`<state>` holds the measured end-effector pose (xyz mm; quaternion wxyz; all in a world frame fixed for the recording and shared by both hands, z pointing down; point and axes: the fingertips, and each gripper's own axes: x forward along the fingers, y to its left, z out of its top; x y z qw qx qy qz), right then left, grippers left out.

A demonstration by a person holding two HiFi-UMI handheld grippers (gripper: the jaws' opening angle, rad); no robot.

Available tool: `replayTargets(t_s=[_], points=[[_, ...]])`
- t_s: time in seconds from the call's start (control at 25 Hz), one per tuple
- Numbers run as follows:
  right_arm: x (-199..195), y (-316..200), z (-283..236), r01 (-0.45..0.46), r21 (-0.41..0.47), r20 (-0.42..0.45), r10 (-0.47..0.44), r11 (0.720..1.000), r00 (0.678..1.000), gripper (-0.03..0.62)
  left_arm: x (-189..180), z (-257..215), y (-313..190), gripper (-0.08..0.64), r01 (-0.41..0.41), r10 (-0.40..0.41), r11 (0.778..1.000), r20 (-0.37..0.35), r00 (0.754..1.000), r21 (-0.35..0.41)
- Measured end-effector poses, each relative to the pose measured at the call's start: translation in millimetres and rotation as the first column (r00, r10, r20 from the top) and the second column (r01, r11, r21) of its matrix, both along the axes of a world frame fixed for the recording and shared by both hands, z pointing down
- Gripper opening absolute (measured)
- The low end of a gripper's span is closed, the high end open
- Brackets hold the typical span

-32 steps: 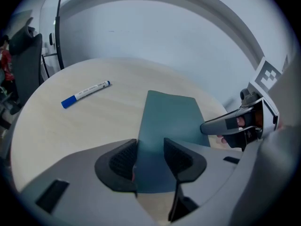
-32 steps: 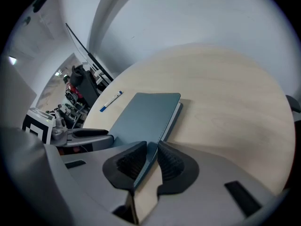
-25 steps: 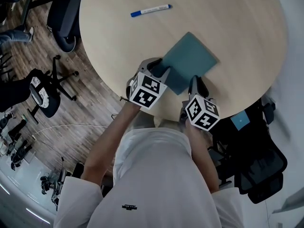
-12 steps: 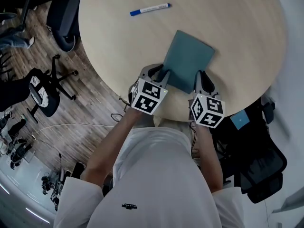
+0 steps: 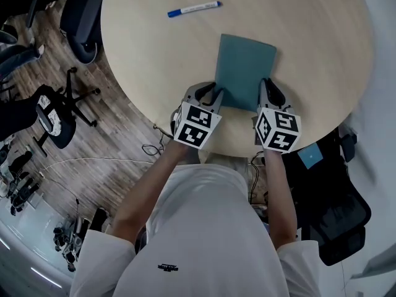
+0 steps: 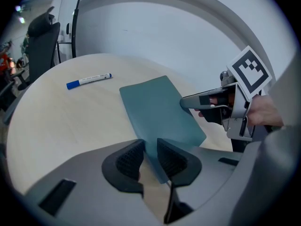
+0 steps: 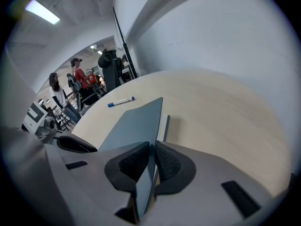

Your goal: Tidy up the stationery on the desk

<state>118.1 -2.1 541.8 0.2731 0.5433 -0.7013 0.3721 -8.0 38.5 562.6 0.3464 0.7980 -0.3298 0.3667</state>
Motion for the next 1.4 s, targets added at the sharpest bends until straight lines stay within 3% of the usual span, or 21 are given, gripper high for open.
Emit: replayTargets(t_s=[0.32, 0.68, 0.88, 1.16, 1.4], points=[[11, -29, 3, 0.041, 0.009, 0.037, -0.042, 0.999, 0.998, 0.061, 11, -3, -23, 0.097, 0.065, -0.065, 0.998, -0.001, 0.998, 0.028], [16, -45, 15, 0.042, -0.003, 0.067, -0.041, 0.999, 0.997, 0.061, 16, 1, -38, 0.098, 0.073, -0.074, 0.996, 0.024, 0.997, 0.053], [21, -43, 14, 0.033, 0.019, -0.013, -0.032, 0.999, 0.999, 0.084, 17, -1, -36, 0.100, 0.048, -0.052, 0.995, 0.054, 0.997, 0.082], [19, -41, -7, 0.029, 0.064, -0.001, -0.029, 0.998, 1.000, 0.104, -1, -12, -35, 0.127, 0.104, -0.112, 0.988, 0.066, 0.991, 0.114], [10, -28, -15, 0.040, 0.065, -0.001, -0.040, 0.997, 0.999, 0.104, -22, -31, -41, 0.127, 0.083, -0.096, 0.984, 0.079, 0.992, 0.160]])
